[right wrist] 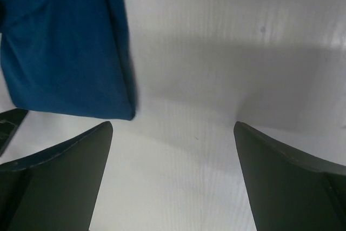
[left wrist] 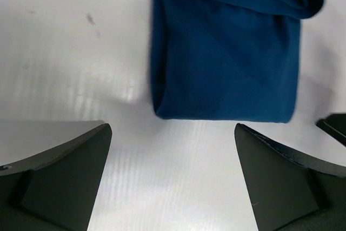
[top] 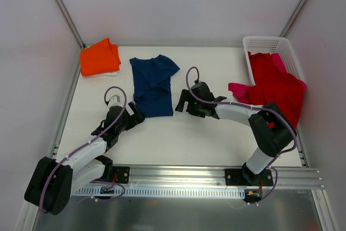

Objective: Fold and stack the t-shirts
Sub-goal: Grab one side of the 2/3 rectangular tshirt with both arms

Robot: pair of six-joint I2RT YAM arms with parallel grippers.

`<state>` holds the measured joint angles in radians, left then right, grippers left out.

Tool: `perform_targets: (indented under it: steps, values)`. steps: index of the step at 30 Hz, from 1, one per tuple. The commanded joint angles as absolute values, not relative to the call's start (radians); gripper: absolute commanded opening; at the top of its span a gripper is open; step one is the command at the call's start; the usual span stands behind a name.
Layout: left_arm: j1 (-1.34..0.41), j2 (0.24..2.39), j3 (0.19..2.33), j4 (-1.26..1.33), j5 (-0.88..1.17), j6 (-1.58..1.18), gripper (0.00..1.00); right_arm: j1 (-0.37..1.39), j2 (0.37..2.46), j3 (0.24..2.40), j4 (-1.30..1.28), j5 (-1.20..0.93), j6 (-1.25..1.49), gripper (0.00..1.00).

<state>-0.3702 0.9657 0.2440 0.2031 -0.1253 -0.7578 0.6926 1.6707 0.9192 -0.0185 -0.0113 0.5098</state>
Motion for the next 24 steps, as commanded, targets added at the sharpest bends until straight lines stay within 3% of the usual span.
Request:
perform_targets:
  steps: [1, 7, 24]
  values:
    - [-0.351, 0.965, 0.200, 0.388, -0.012, -0.772, 0.99, 0.678, 1.641, 0.891, 0.184, -0.106, 0.566, 1.00]
    - [-0.276, 1.037, 0.146, 0.526, 0.080, -0.813, 0.99, 0.672, 1.699, 0.913, 0.216, -0.126, 0.584, 0.99]
    - [-0.265, 1.193, 0.158, 0.606, 0.067, -0.856, 0.99, 0.710, 1.937, 1.084, 0.267, -0.144, 0.733, 1.00]
